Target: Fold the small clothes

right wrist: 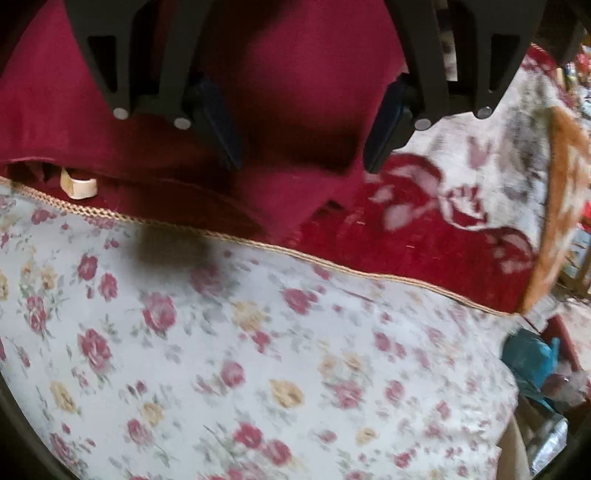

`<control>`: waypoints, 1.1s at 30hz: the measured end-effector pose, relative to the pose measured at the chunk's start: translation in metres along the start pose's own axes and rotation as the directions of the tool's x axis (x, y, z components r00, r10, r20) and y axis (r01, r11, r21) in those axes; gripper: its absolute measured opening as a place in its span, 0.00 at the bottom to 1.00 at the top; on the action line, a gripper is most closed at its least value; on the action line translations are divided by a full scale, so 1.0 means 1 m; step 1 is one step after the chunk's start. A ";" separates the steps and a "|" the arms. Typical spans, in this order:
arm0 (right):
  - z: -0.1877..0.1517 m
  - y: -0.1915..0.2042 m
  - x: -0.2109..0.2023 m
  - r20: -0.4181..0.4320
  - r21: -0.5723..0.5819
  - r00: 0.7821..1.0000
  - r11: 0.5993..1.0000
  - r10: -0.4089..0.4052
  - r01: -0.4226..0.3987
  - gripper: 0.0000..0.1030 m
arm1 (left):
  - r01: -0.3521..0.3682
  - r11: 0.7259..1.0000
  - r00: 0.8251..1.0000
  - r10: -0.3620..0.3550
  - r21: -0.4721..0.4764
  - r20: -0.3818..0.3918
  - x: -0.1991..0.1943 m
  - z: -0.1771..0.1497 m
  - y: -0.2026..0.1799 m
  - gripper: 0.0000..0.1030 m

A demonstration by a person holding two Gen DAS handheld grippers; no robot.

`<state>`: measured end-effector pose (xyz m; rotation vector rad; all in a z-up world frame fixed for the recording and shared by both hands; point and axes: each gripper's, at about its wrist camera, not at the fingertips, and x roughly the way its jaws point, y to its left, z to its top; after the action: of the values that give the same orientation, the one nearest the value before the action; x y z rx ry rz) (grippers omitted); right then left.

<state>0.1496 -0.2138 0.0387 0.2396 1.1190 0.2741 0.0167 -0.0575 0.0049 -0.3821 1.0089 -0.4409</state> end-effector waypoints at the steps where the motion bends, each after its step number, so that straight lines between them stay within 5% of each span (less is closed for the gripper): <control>1: 0.001 0.005 -0.001 -0.007 -0.012 1.000 1.000 0.008 -0.008 0.69 | 0.001 1.000 1.000 -0.001 -0.002 0.001 0.000 0.000 0.000 0.51; 4: 0.001 0.027 0.010 -0.076 -0.079 0.997 0.997 0.005 -0.011 0.71 | 0.010 1.000 1.000 -0.010 -0.015 0.003 -0.001 0.000 0.002 0.51; 7: -0.001 0.047 0.041 -0.155 -0.157 0.984 0.985 -0.092 0.067 0.79 | 0.019 0.999 1.000 -0.019 -0.029 0.003 -0.001 0.000 0.005 0.51; 11: -0.005 0.058 0.058 -0.137 -0.231 0.975 0.963 -0.176 0.141 0.86 | 0.018 0.999 1.000 -0.017 -0.034 0.004 -0.002 0.001 0.008 0.51; 13: -0.005 0.059 0.056 -0.118 -0.228 0.975 0.961 -0.189 0.159 0.75 | 0.011 0.999 1.000 -0.011 -0.031 0.004 -0.003 0.000 0.008 0.52; 14: -0.005 0.057 0.054 -0.105 -0.233 0.973 0.956 -0.208 0.179 0.59 | 0.010 1.000 1.000 -0.010 -0.028 0.004 -0.002 0.000 0.007 0.52; 21: -0.010 0.035 0.025 -0.090 -0.176 0.990 0.981 -0.105 0.088 0.24 | 0.006 1.000 1.000 -0.006 -0.024 0.004 -0.001 0.001 0.004 0.54; 33: -0.013 0.029 -0.002 -0.039 -0.174 0.996 0.982 -0.086 0.078 0.17 | -0.015 1.000 1.000 0.015 -0.017 0.008 0.002 0.002 -0.003 0.54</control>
<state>0.1340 -0.1866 0.0445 0.0340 1.1415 0.3024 0.0192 -0.0610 0.0063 -0.3912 1.0073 -0.4167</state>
